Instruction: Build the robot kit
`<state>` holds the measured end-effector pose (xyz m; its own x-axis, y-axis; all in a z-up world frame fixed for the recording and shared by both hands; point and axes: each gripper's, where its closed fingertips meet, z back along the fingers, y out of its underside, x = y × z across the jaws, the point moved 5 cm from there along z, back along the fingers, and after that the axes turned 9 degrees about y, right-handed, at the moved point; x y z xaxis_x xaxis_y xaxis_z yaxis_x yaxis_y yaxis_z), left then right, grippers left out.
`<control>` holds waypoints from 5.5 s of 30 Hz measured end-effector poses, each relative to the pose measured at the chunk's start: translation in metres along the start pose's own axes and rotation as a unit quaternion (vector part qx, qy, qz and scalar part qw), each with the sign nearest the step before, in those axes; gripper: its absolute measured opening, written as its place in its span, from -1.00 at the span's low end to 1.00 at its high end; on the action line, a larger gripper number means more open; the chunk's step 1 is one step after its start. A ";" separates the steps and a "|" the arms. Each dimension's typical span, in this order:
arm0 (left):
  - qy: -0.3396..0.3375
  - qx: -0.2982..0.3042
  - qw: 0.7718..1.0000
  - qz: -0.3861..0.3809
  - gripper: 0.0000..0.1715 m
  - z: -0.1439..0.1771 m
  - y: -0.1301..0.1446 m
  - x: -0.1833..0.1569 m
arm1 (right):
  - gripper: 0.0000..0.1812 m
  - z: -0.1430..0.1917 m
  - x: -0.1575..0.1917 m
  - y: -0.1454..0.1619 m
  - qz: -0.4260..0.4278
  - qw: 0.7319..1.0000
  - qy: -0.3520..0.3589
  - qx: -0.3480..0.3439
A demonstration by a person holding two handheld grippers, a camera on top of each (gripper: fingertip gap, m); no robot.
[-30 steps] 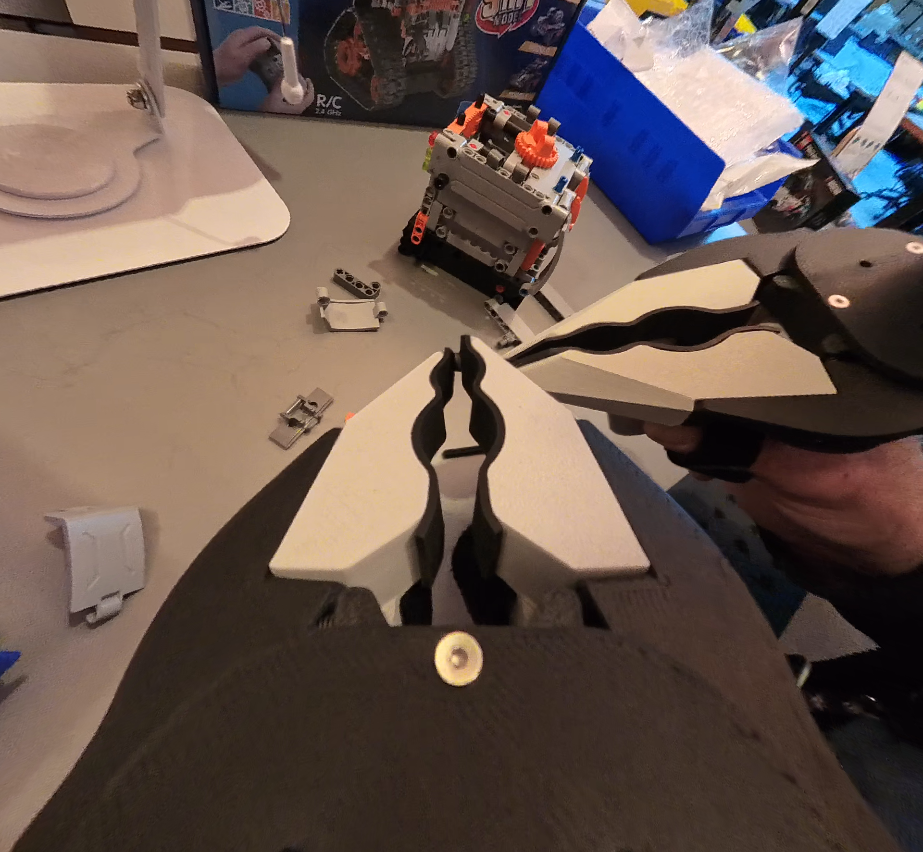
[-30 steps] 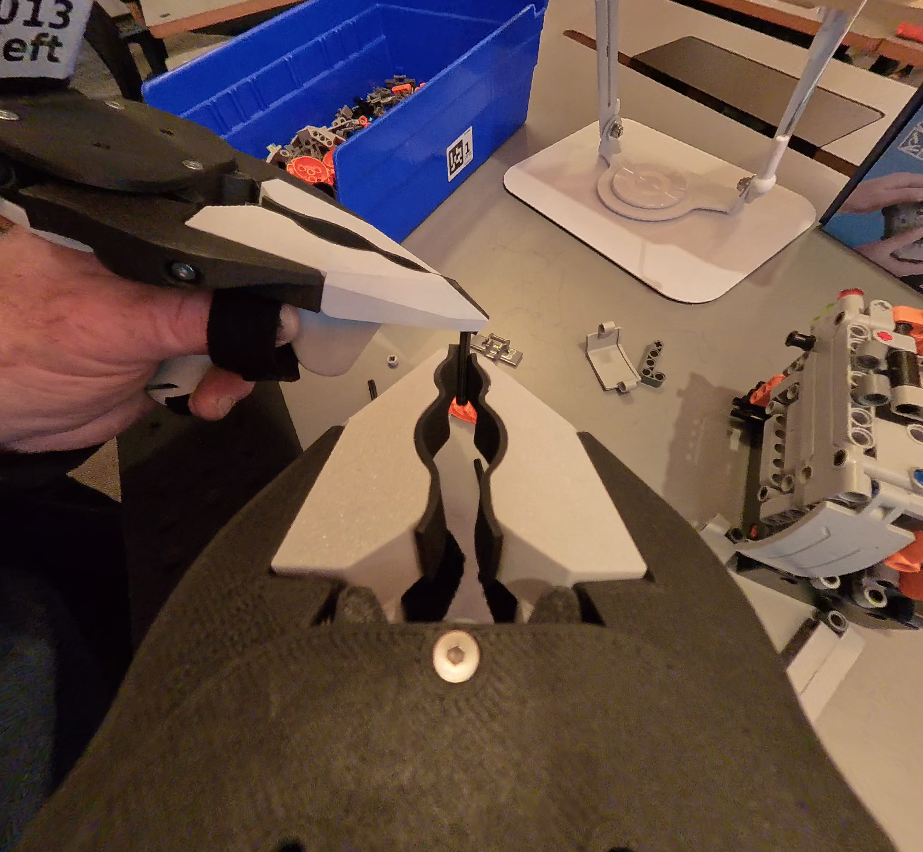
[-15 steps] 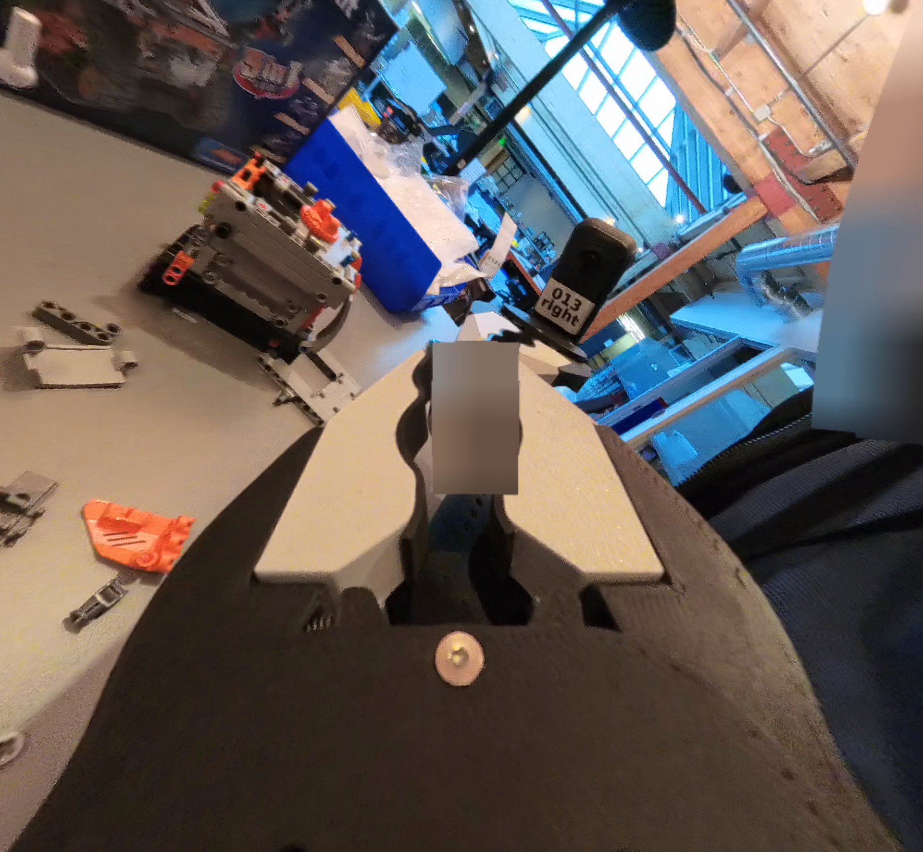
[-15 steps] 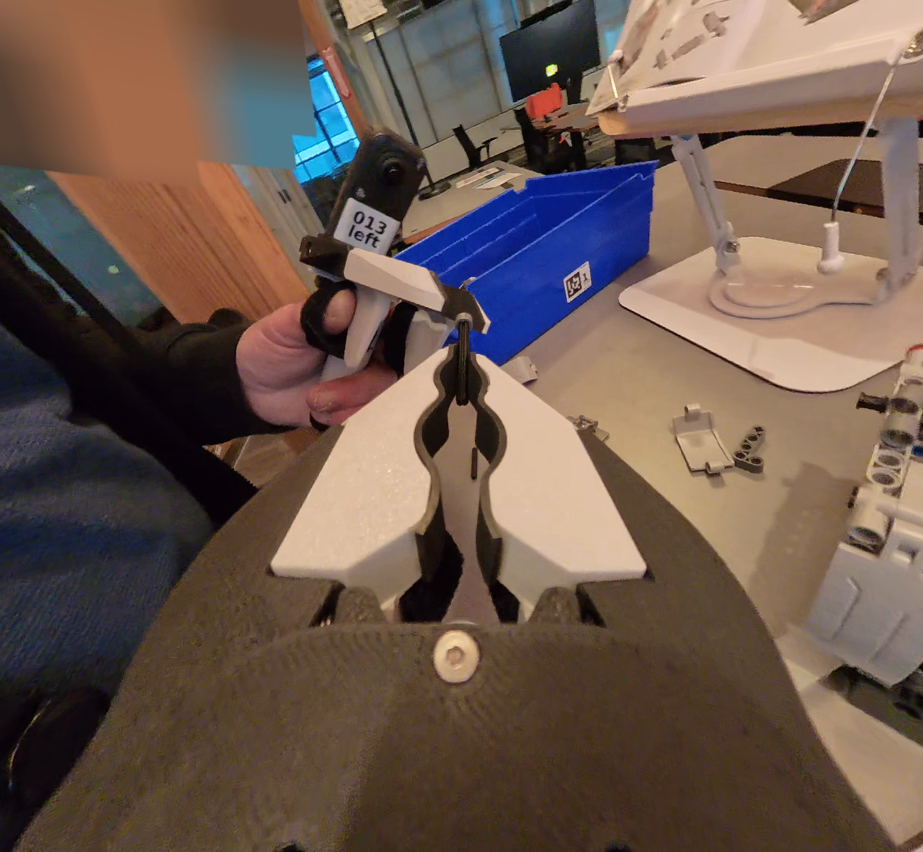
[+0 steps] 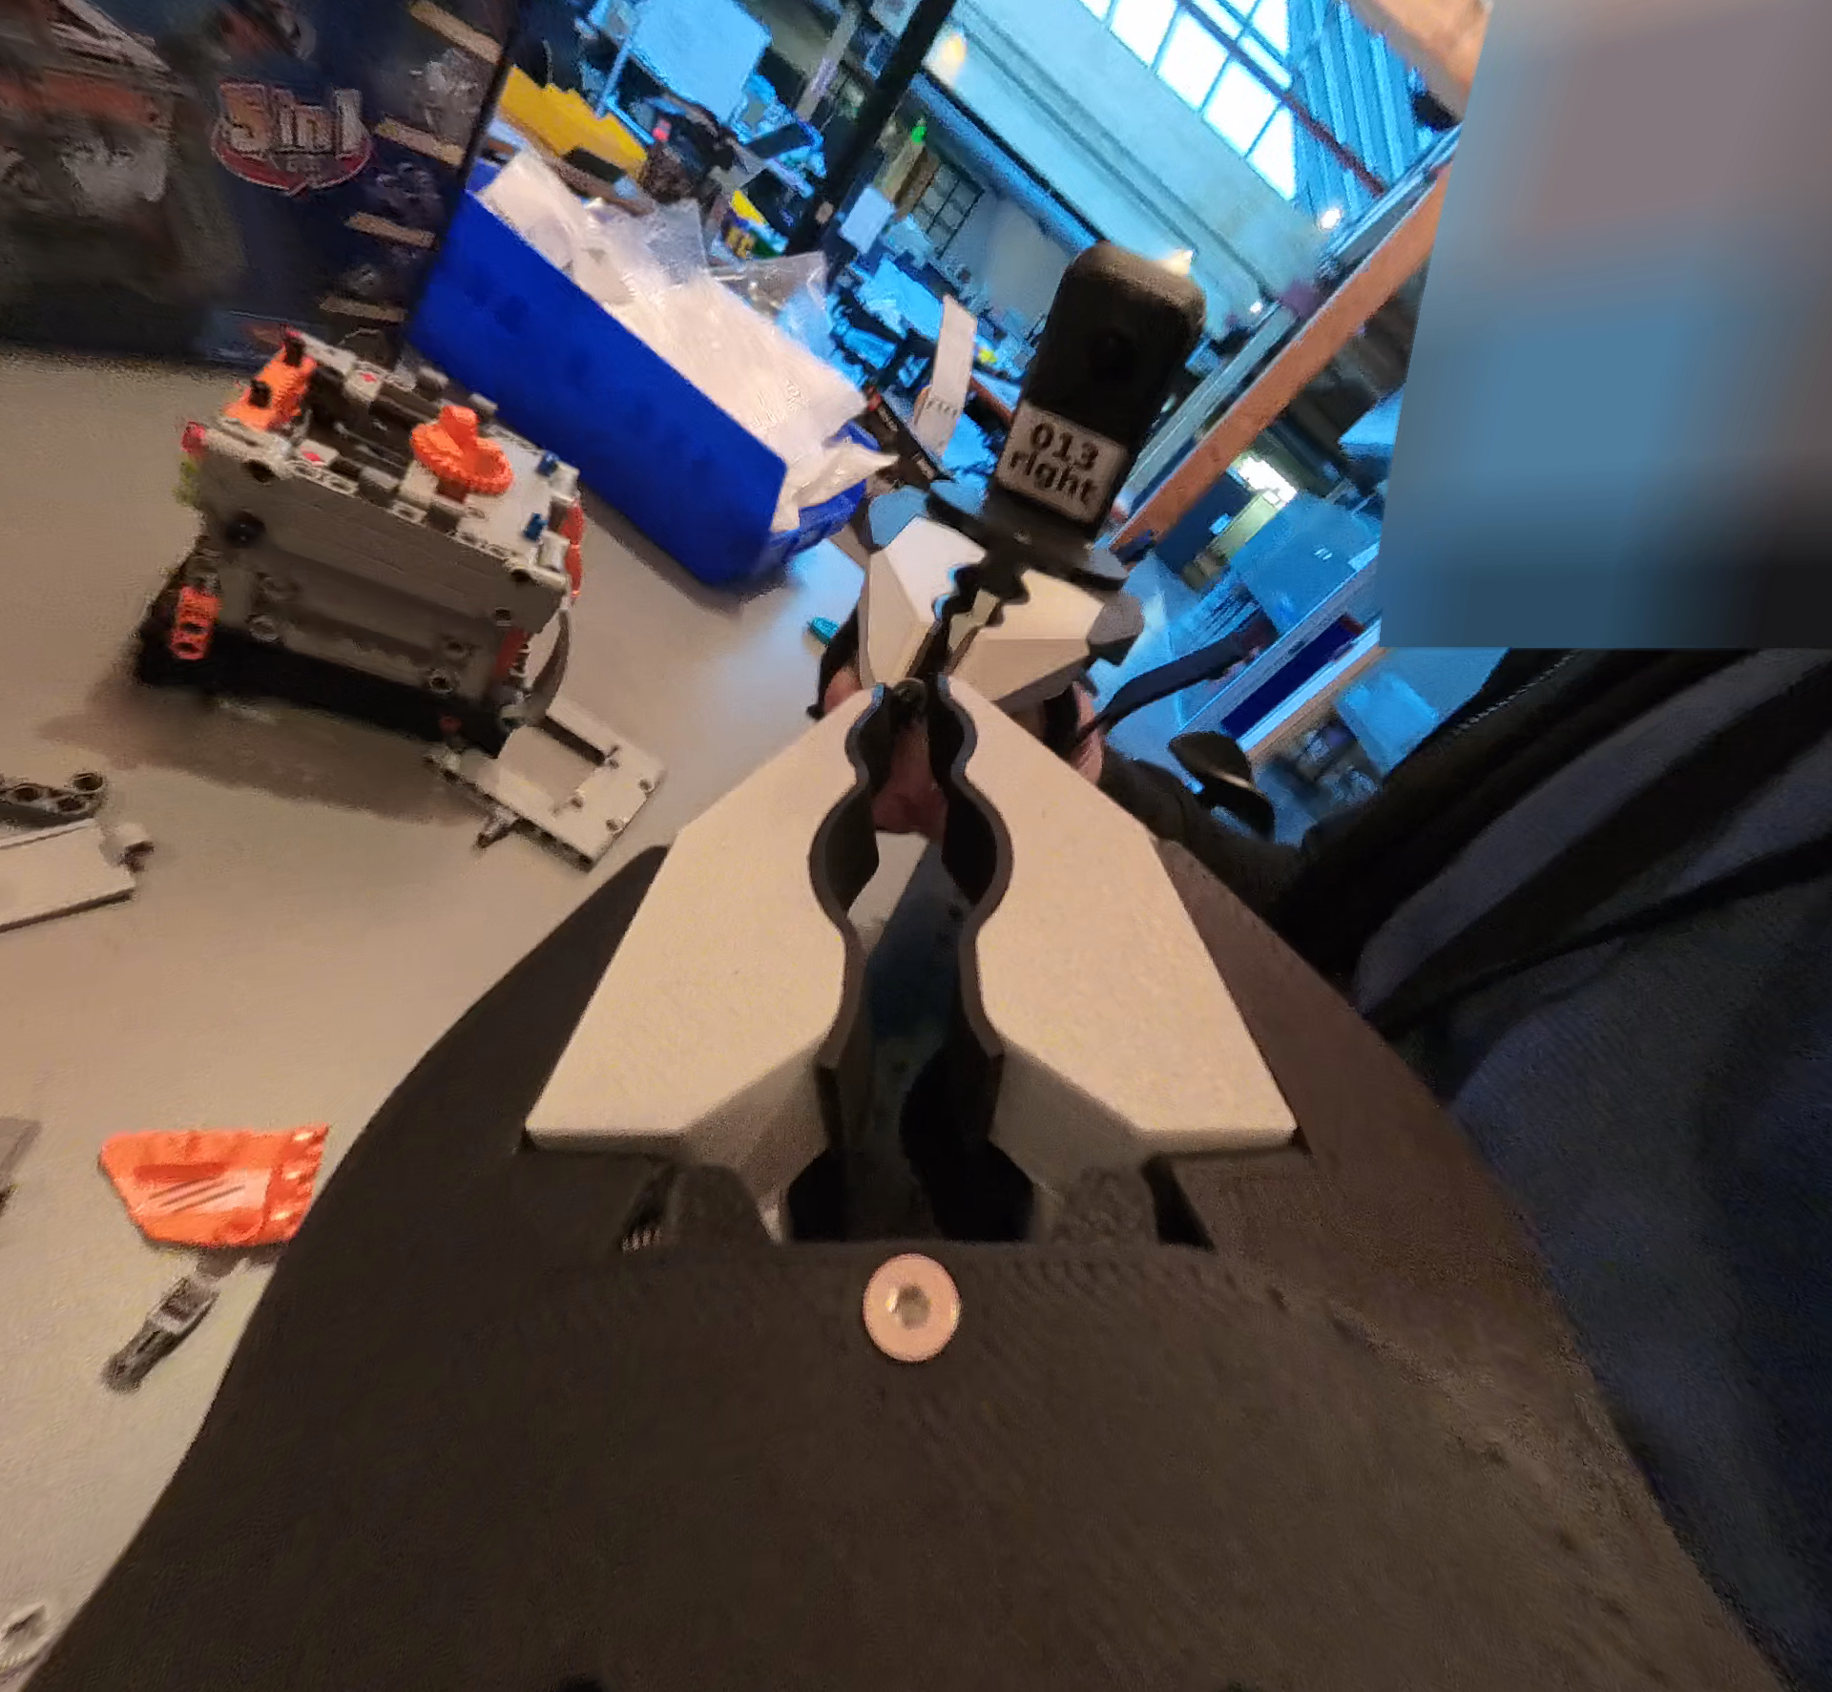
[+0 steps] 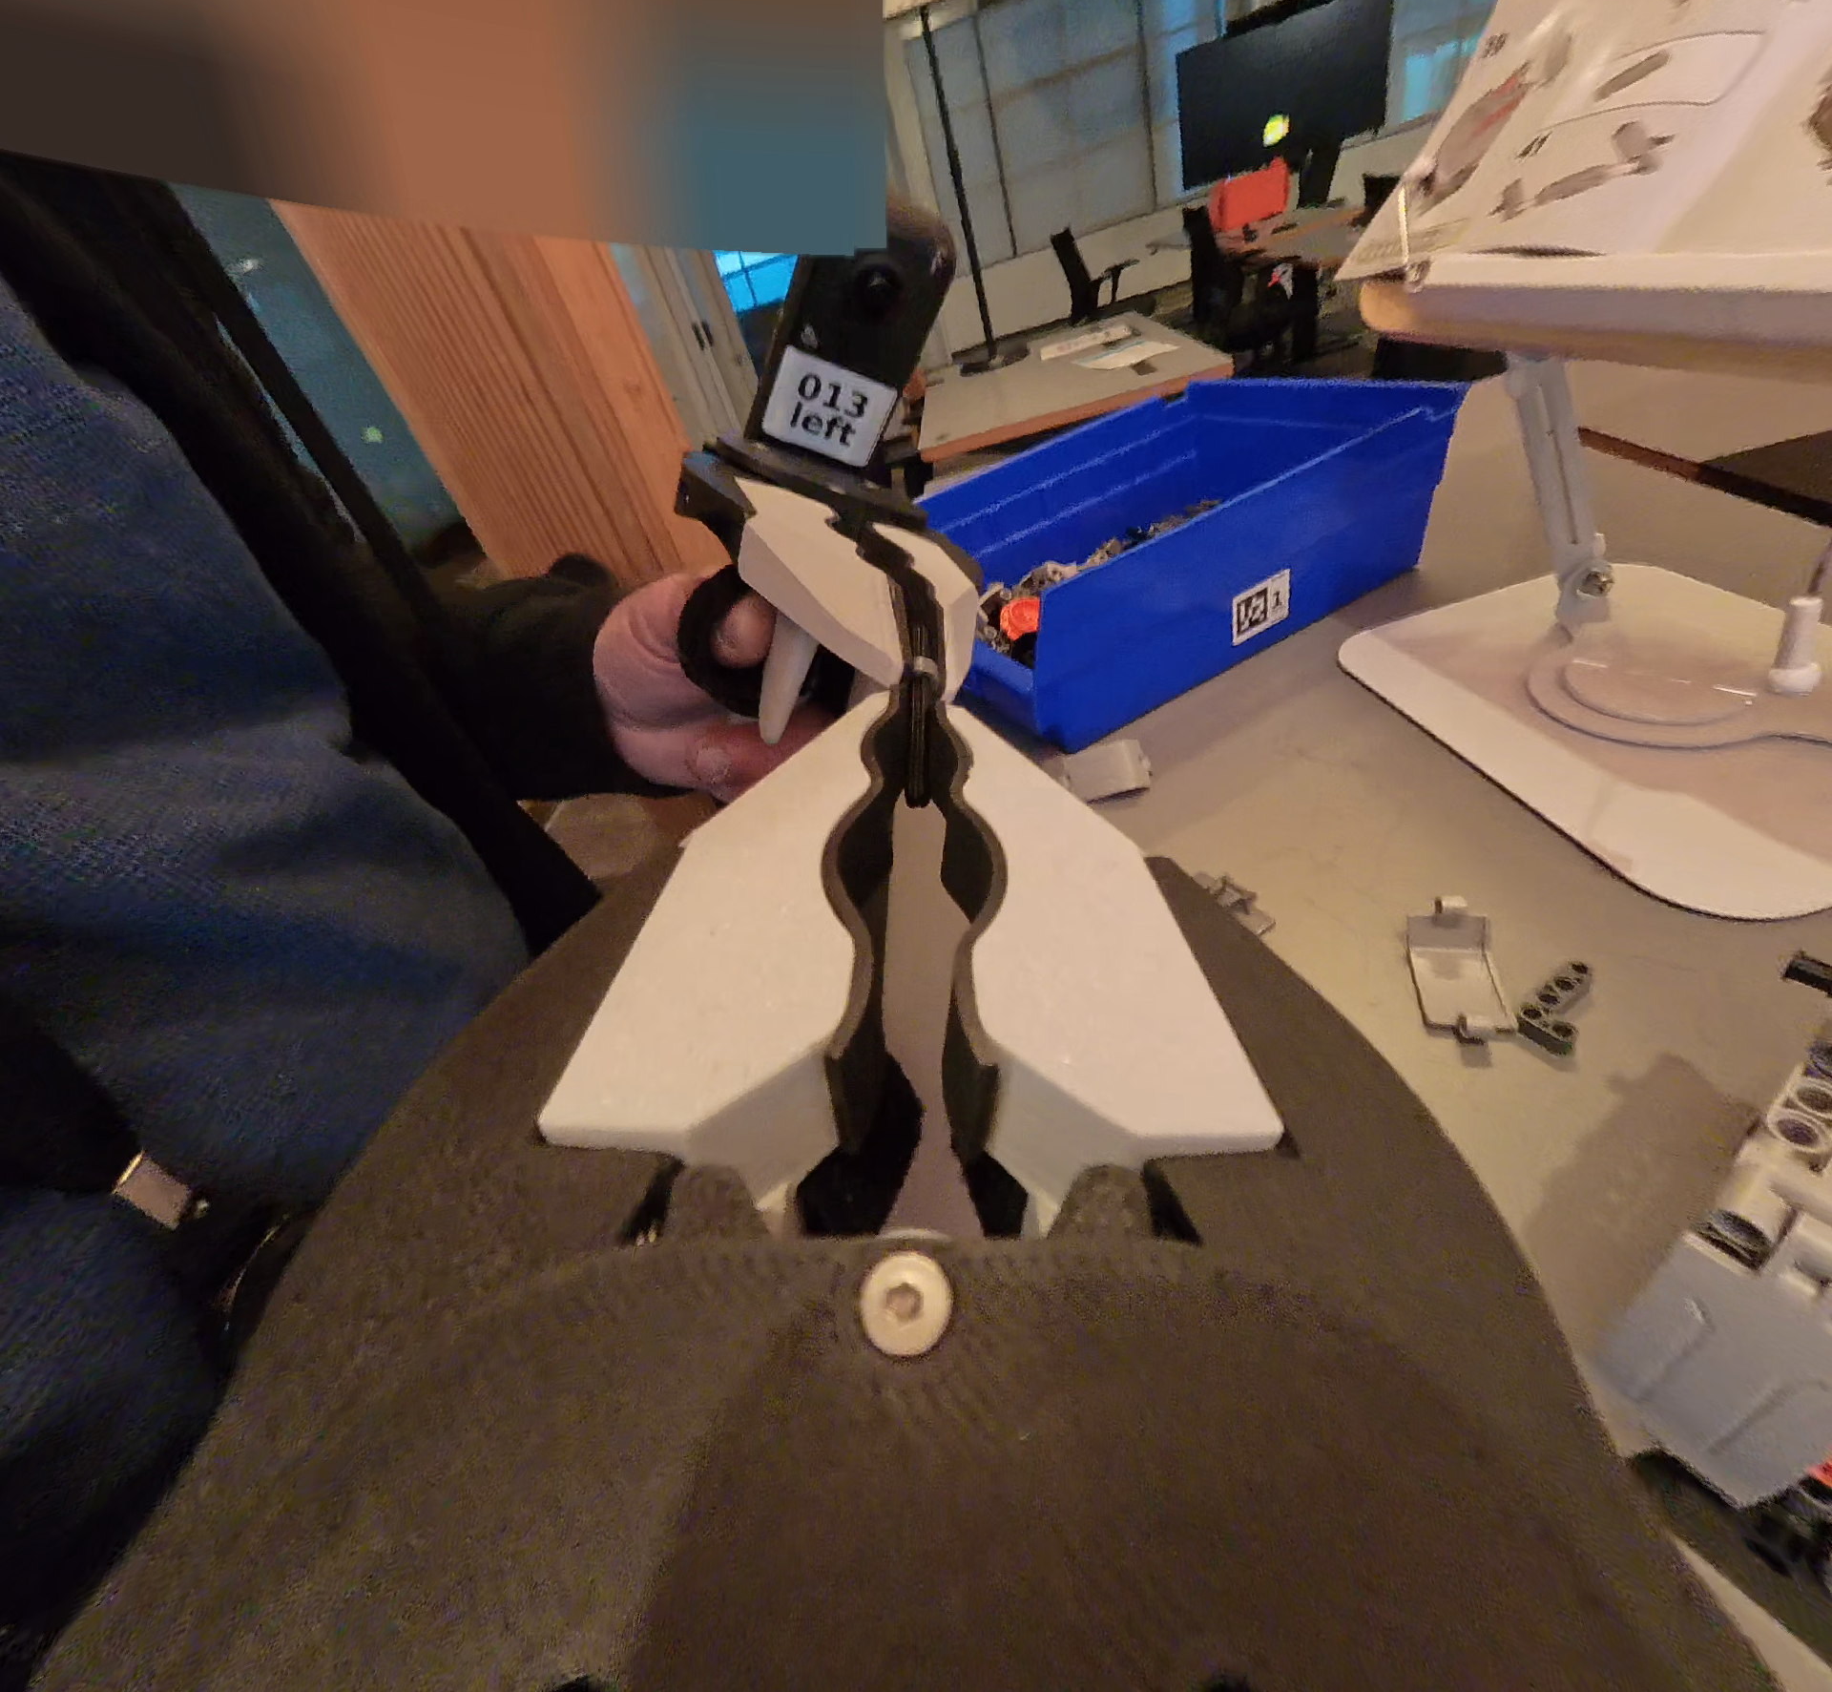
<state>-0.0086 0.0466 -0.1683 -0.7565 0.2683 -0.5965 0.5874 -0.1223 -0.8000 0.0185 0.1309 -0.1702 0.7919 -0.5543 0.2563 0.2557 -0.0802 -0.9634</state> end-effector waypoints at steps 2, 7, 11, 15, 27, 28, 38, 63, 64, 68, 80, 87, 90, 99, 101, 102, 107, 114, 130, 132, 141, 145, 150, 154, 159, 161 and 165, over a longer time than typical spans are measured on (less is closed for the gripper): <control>-0.016 0.020 0.999 -0.022 -0.94 0.001 0.000 -0.001 | -1.00 -0.001 0.001 0.000 0.010 1.000 0.005 0.015; 0.004 0.004 1.000 -0.008 -0.95 0.001 -0.004 -0.003 | -1.00 0.001 0.002 -0.003 -0.006 1.000 0.000 -0.006; 0.003 0.006 1.000 -0.024 -0.95 0.001 -0.013 -0.005 | -0.97 0.003 0.001 -0.010 -0.008 1.000 0.018 -0.021; 0.025 -0.011 1.000 -0.012 -0.95 0.000 -0.021 -0.003 | -0.98 0.009 -0.002 -0.017 -0.001 0.999 0.029 -0.024; 0.062 -0.019 0.998 0.001 -0.92 -0.016 -0.026 0.008 | -0.99 0.023 -0.009 -0.020 0.009 0.998 0.066 -0.014; 0.056 -0.017 0.998 -0.006 -0.90 -0.017 -0.027 0.010 | -0.99 0.025 -0.010 -0.020 0.009 0.997 0.071 -0.014; 0.044 0.019 0.998 -0.035 -0.86 -0.026 -0.029 0.024 | -0.99 0.038 -0.018 -0.015 0.024 0.993 0.112 0.001; -0.152 0.176 0.960 -0.154 -0.70 -0.050 -0.018 0.121 | -0.99 0.080 -0.071 0.039 0.036 0.945 0.320 0.059; -0.157 0.175 0.958 -0.165 -0.69 -0.051 -0.021 0.121 | -0.99 0.081 -0.073 0.039 0.036 0.944 0.323 0.060; -0.167 0.197 0.945 -0.201 -0.64 -0.053 -0.033 0.122 | -1.00 0.090 -0.080 0.042 0.032 0.938 0.339 0.064; -0.201 0.221 0.945 -0.130 -0.28 -0.067 -0.022 0.130 | -0.99 0.139 -0.150 0.043 -0.022 0.897 0.437 0.059; -0.180 0.197 0.960 -0.079 -0.23 -0.071 -0.023 0.139 | -1.00 0.115 -0.155 0.053 -0.062 0.918 0.383 0.083; -0.172 0.195 0.962 -0.077 -0.22 -0.069 -0.025 0.142 | -1.00 0.107 -0.145 0.051 -0.055 0.922 0.373 0.091; -0.122 0.166 0.978 -0.027 -0.24 -0.049 -0.039 0.147 | -1.00 0.087 -0.116 0.057 -0.048 0.927 0.359 0.098; -0.127 0.165 0.978 -0.028 -0.26 -0.044 -0.040 0.146 | -1.00 0.091 -0.116 0.058 -0.056 0.928 0.357 0.088; -0.128 0.167 0.977 -0.028 -0.26 -0.041 -0.039 0.144 | -1.00 0.093 -0.116 0.058 -0.055 0.928 0.358 0.088; -0.135 0.176 0.975 -0.023 -0.28 -0.029 -0.032 0.133 | -1.00 0.103 -0.113 0.059 -0.056 0.926 0.362 0.087; -0.128 0.192 0.973 -0.015 -0.33 -0.026 -0.019 0.126 | -1.00 0.092 -0.101 0.060 -0.065 0.937 0.332 0.085; -0.129 0.190 0.973 -0.015 -0.33 -0.018 -0.021 0.130 | -1.00 0.074 -0.087 0.062 -0.062 0.940 0.323 0.089; -0.129 0.191 0.973 -0.014 -0.33 -0.016 -0.019 0.128 | -1.00 0.076 -0.086 0.061 -0.065 0.941 0.322 0.085; -0.130 0.180 0.975 -0.009 -0.30 -0.027 -0.003 0.112 | -1.00 0.077 -0.096 0.057 -0.062 0.935 0.335 0.095; -0.133 0.175 0.975 -0.011 -0.33 -0.039 0.007 0.101 | -1.00 0.086 -0.112 0.054 -0.060 0.929 0.350 0.102; -0.132 0.175 0.975 -0.023 -0.32 -0.053 0.018 0.092 | -1.00 0.090 -0.127 0.052 -0.062 0.926 0.356 0.113; -0.142 0.161 0.976 -0.023 -0.31 -0.048 0.016 0.093 | -1.00 0.091 -0.129 0.051 -0.061 0.924 0.360 0.114; -0.154 0.144 0.977 -0.022 -0.29 -0.035 0.008 0.096 | -1.00 0.095 -0.128 0.054 -0.067 0.923 0.364 0.110; -0.155 0.145 0.977 -0.024 -0.29 -0.034 0.005 0.096 | -1.00 0.096 -0.127 0.054 -0.069 0.923 0.362 0.110; -0.155 0.146 0.977 -0.032 -0.29 -0.037 0.003 0.096 | -1.00 0.094 -0.122 0.056 -0.074 0.927 0.350 0.112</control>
<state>-0.0688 0.1077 -0.2252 -0.8665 -0.0120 -0.4991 0.4630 -0.3933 -0.7943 -0.0121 0.2718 -0.2478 0.2043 -0.9594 0.1946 0.5029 -0.0677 -0.8617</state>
